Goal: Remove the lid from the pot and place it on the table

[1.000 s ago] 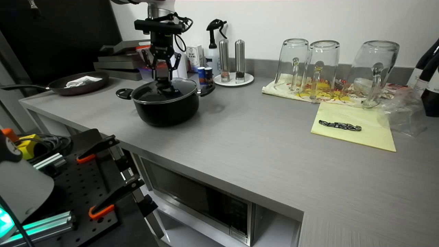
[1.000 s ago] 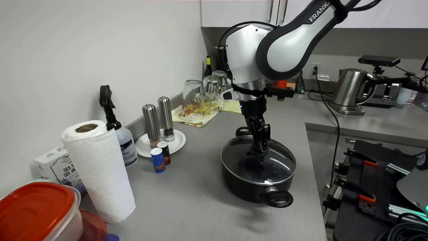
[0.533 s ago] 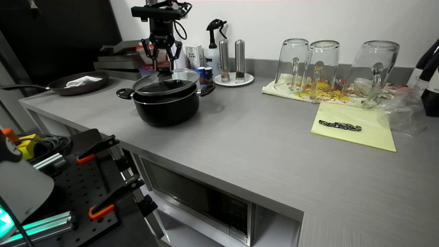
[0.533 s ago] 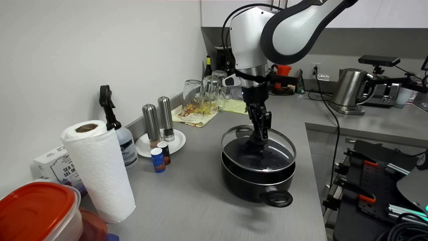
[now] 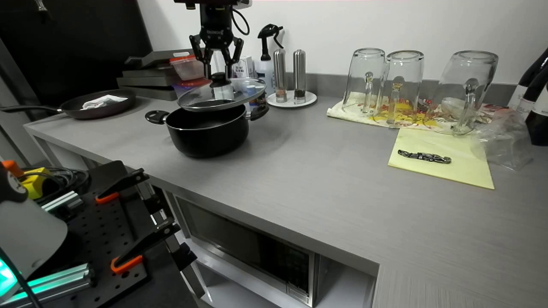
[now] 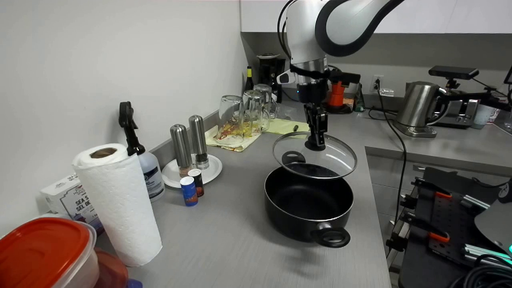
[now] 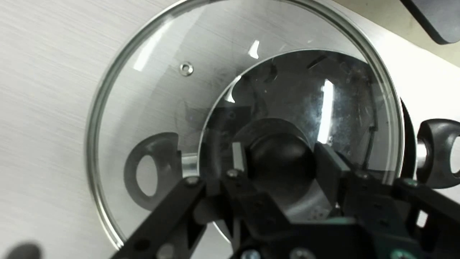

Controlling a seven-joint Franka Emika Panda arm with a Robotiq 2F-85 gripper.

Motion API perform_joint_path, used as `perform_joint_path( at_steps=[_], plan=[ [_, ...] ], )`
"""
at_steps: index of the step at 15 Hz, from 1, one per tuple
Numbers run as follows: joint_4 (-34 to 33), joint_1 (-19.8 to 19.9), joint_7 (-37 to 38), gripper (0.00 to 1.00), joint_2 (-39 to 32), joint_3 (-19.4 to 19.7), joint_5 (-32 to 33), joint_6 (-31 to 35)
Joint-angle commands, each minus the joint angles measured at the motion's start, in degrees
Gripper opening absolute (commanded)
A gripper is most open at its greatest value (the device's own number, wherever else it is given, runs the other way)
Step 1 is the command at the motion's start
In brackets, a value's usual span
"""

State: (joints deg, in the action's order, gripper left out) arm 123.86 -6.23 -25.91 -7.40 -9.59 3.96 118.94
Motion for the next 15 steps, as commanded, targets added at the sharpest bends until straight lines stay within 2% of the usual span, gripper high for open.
perform_joint_path(
  at_steps=[1,8,15],
  plan=[
    [-0.78,2.6,-0.38,0.25,1.75,2.63,-2.08,-2.44],
    [-2.27,8.96,-0.29,0.25,0.35,8.55,-5.64,-3.07],
    [-4.7,13.14,2.54,0.25,-5.1,12.44,-6.25,-1.44]
  ],
)
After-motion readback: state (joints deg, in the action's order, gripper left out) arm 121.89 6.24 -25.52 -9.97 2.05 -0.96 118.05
